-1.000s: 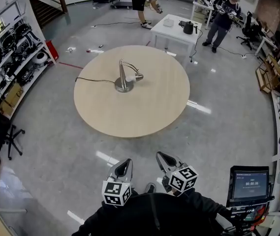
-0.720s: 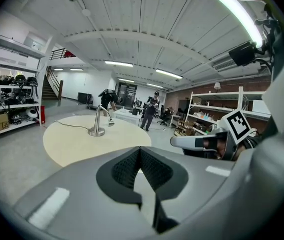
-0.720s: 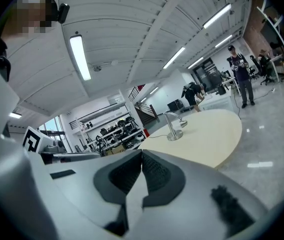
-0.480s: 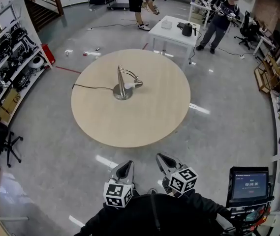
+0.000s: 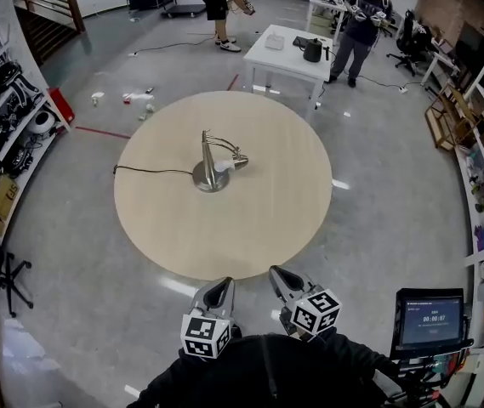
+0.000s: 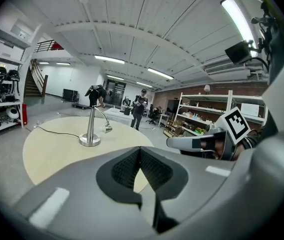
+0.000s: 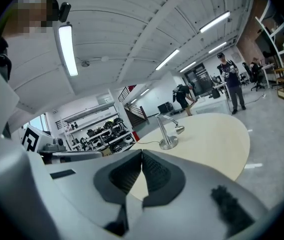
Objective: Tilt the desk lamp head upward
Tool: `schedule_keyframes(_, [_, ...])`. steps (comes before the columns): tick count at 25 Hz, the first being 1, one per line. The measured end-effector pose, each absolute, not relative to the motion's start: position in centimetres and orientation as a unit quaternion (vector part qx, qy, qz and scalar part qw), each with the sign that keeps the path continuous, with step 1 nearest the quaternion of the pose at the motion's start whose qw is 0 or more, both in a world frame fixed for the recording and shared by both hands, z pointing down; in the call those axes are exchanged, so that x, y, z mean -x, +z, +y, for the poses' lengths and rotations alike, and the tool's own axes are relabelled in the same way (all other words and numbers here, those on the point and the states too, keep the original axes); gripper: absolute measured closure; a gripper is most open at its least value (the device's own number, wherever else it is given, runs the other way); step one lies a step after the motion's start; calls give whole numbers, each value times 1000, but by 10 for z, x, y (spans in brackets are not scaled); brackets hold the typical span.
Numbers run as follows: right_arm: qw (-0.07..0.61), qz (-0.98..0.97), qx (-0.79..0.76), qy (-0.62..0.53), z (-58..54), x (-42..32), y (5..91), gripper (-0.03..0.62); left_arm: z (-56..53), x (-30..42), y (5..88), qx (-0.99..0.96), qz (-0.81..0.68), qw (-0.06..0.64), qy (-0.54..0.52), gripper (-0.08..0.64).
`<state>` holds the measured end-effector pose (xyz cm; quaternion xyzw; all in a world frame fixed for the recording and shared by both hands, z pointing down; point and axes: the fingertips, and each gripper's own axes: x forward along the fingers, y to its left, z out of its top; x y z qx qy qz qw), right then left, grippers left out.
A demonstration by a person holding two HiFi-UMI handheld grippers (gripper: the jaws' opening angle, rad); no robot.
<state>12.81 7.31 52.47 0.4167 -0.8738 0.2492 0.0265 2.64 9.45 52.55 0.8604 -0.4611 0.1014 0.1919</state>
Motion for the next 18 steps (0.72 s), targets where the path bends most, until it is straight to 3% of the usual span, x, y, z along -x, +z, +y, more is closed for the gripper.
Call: schedule_keyframes(18, [52,-843,-469,257,-8,-54,530,586,0,54,542,-877,-415,227,85,554])
